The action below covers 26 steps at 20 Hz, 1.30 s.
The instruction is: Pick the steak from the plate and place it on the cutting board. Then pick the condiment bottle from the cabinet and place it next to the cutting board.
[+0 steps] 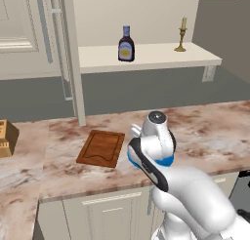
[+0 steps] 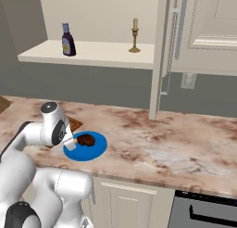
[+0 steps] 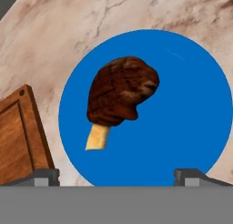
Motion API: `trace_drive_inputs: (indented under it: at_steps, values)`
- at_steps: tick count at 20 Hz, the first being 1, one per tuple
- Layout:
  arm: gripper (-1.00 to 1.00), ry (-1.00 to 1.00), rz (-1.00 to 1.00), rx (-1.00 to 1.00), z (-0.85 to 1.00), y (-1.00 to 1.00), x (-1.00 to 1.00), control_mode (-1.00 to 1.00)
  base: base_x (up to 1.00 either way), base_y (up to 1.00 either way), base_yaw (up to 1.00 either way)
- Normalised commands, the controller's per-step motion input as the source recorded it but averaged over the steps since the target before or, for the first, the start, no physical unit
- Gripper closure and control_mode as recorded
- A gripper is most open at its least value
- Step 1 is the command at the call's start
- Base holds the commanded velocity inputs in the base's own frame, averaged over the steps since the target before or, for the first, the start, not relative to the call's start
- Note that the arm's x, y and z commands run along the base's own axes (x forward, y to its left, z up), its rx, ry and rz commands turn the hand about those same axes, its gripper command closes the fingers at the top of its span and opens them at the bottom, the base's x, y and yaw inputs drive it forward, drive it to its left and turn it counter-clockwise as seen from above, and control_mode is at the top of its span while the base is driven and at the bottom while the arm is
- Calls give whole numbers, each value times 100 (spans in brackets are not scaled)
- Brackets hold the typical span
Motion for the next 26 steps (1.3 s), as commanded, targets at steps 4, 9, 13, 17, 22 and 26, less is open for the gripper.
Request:
trace_drive_inputs:
  at_steps: [4, 9, 13, 17, 22, 26]
  values:
    - [-100, 5, -3, 3, -14, 3, 17, -100, 0, 0, 0]
    - [-100, 4, -3, 3, -11, 0, 15, -100, 0, 0, 0]
    - [-100, 1, -2, 1, -12, 0, 11, -100, 0, 0, 0]
    - [-100, 0, 0, 0, -15, 0, 6, -100, 0, 0, 0]
    - [-100, 0, 0, 0, -22, 0, 3, -100, 0, 0, 0]
    - [-100, 0, 0, 0, -20, 0, 6, -100, 0, 0, 0]
